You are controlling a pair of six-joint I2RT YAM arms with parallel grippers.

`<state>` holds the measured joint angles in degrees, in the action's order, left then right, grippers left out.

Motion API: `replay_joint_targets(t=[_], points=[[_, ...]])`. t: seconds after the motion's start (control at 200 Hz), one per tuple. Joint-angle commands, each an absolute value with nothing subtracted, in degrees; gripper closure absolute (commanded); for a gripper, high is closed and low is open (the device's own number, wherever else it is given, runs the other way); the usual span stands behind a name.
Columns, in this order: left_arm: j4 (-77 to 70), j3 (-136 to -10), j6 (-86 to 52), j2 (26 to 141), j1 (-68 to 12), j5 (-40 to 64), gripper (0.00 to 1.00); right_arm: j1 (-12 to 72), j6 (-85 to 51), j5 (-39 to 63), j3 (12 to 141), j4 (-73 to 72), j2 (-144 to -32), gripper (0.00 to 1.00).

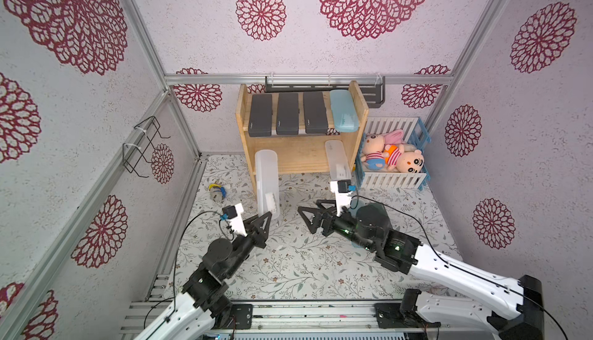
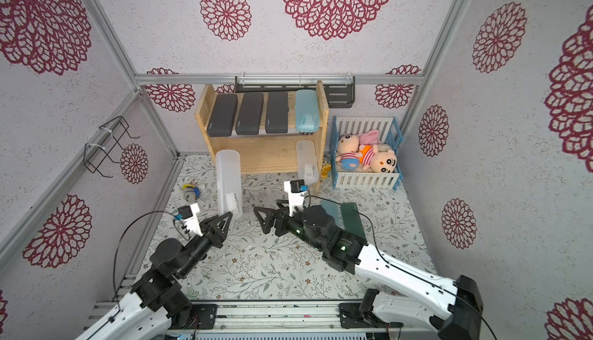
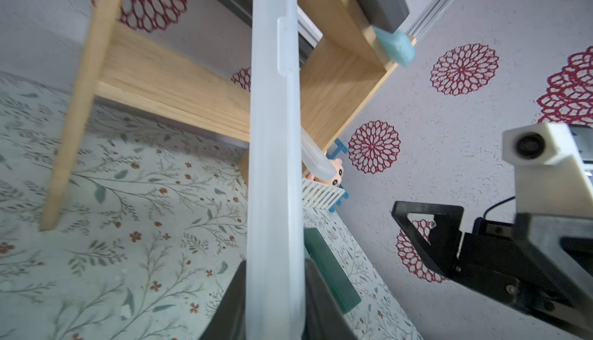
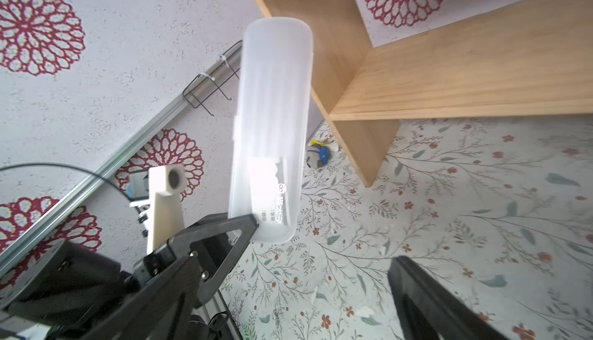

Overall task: Remove the pencil cases from the shelf
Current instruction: Pick up the pencil case from the shelf.

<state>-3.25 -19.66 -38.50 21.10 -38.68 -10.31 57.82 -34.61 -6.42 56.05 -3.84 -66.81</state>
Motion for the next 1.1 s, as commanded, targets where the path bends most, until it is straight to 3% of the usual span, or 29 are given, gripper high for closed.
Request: replay_joint_targets(t=[0.0,0.19,0.58,1.096], points=[[7.65,-18.55,-34.34,11.98,-39.46,-15.07,1.0,60.24,-35.6,-7.88,63.28,-12.03,-73.24,0.01],[14.31,-18.58,-33.86,1.59,-39.53,-16.36,1.0,62.64,-34.74,-7.9,75.53,-9.73,-84.87,0.01],[14.85,-19.51,-33.57,1.02,-39.56,-15.7,1.0,65.68,-33.73,-8.13,96.17,3.66,-101.38,0.01],[16.32,-20.56,-32.79,0.11,-39.54,-15.66,1.0,66.27,-34.03,-13.49,96.59,7.56,-102.57,0.01]])
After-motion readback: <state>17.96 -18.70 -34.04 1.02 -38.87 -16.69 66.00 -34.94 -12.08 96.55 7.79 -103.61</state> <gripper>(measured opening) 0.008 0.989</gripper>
